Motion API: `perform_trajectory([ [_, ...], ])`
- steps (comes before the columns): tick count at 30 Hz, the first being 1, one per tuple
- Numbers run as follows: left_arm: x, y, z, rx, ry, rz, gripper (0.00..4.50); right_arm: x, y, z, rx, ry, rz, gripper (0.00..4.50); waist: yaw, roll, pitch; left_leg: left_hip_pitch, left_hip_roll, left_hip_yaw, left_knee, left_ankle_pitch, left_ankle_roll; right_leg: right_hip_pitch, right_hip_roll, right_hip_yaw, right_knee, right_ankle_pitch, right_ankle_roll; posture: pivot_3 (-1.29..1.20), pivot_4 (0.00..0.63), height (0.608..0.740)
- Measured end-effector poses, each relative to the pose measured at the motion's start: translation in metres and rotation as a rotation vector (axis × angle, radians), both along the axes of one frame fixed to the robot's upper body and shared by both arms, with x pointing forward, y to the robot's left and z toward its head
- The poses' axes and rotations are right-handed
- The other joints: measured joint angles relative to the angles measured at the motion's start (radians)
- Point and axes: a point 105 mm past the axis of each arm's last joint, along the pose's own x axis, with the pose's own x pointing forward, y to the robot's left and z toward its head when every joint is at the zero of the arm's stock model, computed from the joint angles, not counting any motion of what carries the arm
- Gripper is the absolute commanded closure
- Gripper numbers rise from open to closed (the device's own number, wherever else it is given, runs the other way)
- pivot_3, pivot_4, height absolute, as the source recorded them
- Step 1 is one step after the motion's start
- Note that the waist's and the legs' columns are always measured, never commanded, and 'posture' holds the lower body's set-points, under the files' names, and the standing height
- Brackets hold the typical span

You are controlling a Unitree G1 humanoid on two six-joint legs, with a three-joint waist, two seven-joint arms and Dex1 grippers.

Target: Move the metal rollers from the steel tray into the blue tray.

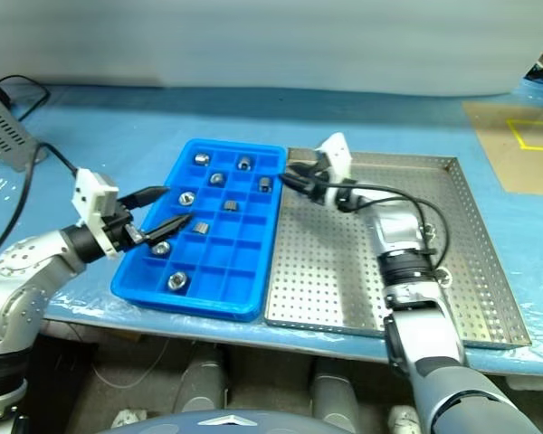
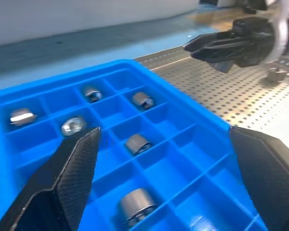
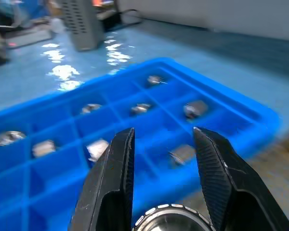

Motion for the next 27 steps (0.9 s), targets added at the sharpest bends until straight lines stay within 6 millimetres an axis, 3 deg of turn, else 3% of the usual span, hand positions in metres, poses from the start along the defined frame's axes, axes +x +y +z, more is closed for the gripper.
perform_trajectory([
  [3,-0.007,0.01,-0.011,0.027,0.043,0.019,0.0,-0.014,0.042,0.0,-0.02,-0.005,0.139,2.99,0.001,0.0,0.0,-0.002,0.0,-0.002,0.0,0.0,0.0,-0.001,0.0,-0.001,0.0,0.0,0.0,0.21,0.15,0.74],
  [5,-0.013,0.016,-0.014,0.028,0.06,0.034,0.0,-0.022,0.057,-0.001,-0.039,-0.01,0.196,2.99,0.005,-0.001,0.0,-0.003,0.0,-0.003,0.0,0.0,0.0,0.0,0.0,-0.003,0.0,-0.001,-0.001,0.22,0.15,0.74],
  [9,-0.019,0.021,-0.012,0.037,0.051,0.059,0.0,-0.037,0.077,-0.011,-0.083,0.0,0.295,2.99,0.024,-0.001,0.0,-0.003,0.0,-0.005,-0.001,0.0,-0.001,0.001,-0.001,-0.005,0.0,-0.001,-0.001,0.26,0.15,0.74],
  [15,-0.025,0.022,-0.017,0.064,0.061,0.083,0.0,-0.07,0.09,-0.049,-0.162,0.058,0.398,2.99,0.035,-0.001,0.0,-0.003,0.001,-0.006,-0.002,0.001,-0.001,0.001,-0.001,-0.007,0.0,-0.001,0.0,0.26,0.15,0.74],
  [20,-0.02,0.01,-0.02,0.07,0.048,0.048,0.0,-0.075,0.104,-0.047,-0.137,0.046,0.362,1.5,0.03,-0.001,0.0,-0.001,0.001,-0.008,-0.004,0.002,-0.004,0.001,-0.001,-0.007,0.001,-0.001,0.0,0.19,0.15,0.74],
  [22,-0.01,-0.007,-0.019,0.034,0.035,-0.002,0.0,-0.067,0.103,-0.042,-0.114,0.038,0.29,0.84,0.035,-0.001,0.0,-0.001,0.001,-0.007,-0.005,0.004,-0.006,0.001,-0.001,-0.007,0.001,-0.001,-0.001,0.13,0.15,0.74],
  [24,0.001,-0.027,-0.017,-0.01,0.019,-0.064,0.0,-0.05,0.088,-0.037,-0.092,0.027,0.18,0.84,0.038,-0.001,0.0,-0.002,-0.001,-0.007,-0.005,0.005,-0.008,0.003,-0.002,-0.007,0.001,-0.001,-0.001,0.09,0.15,0.74],
  [27,0.012,-0.048,-0.016,-0.049,0.006,-0.125,0.0,-0.023,0.043,-0.032,-0.106,0.007,-0.003,0.84,0.027,-0.002,-0.001,-0.001,-0.002,-0.007,-0.002,0.007,-0.012,0.003,-0.002,-0.006,0.002,0.0,0.0,-0.01,0.15,0.74],
])
